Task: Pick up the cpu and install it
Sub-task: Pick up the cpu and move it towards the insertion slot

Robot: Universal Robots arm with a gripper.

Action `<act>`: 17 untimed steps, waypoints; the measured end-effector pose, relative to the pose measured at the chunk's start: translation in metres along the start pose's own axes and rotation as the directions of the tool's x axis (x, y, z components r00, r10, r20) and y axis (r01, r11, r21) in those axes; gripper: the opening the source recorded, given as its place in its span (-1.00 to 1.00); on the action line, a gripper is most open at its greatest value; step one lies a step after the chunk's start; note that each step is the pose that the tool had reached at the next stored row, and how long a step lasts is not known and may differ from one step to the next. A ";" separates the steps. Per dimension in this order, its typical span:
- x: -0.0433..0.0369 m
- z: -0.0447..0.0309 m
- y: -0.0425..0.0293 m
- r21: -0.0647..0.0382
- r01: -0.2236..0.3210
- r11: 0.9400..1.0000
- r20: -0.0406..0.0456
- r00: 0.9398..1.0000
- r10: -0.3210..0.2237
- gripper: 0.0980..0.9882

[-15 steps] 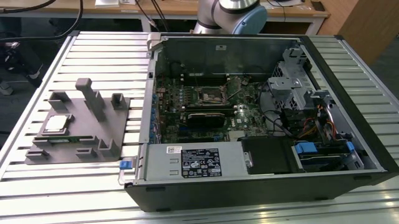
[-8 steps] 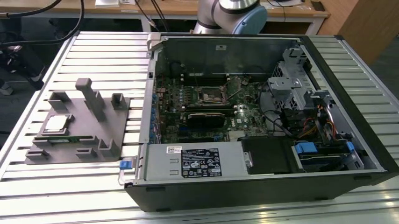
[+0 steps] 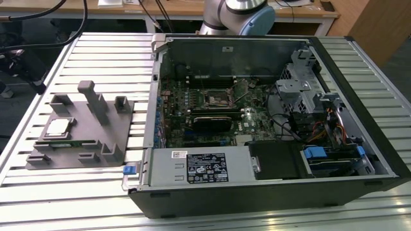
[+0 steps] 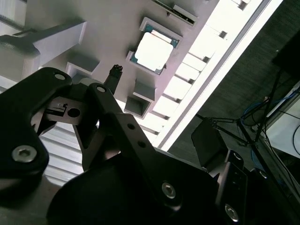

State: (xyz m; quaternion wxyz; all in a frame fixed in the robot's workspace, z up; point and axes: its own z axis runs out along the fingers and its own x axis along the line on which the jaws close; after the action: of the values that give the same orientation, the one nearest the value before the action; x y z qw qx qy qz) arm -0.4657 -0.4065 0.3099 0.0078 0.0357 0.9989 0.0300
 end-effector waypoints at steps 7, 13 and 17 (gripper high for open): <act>0.0000 0.0045 -0.0004 0.000 0.000 1.000 0.000 1.000 0.000 0.75; -0.0020 0.0112 -0.0014 0.000 0.000 1.000 0.000 1.000 0.000 0.75; -0.0028 0.0155 -0.0018 0.000 0.023 1.000 -0.001 1.000 -0.023 0.75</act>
State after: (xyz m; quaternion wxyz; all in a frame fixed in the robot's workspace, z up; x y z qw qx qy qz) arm -0.4627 -0.4075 0.2944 0.0076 0.0243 0.9992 0.0301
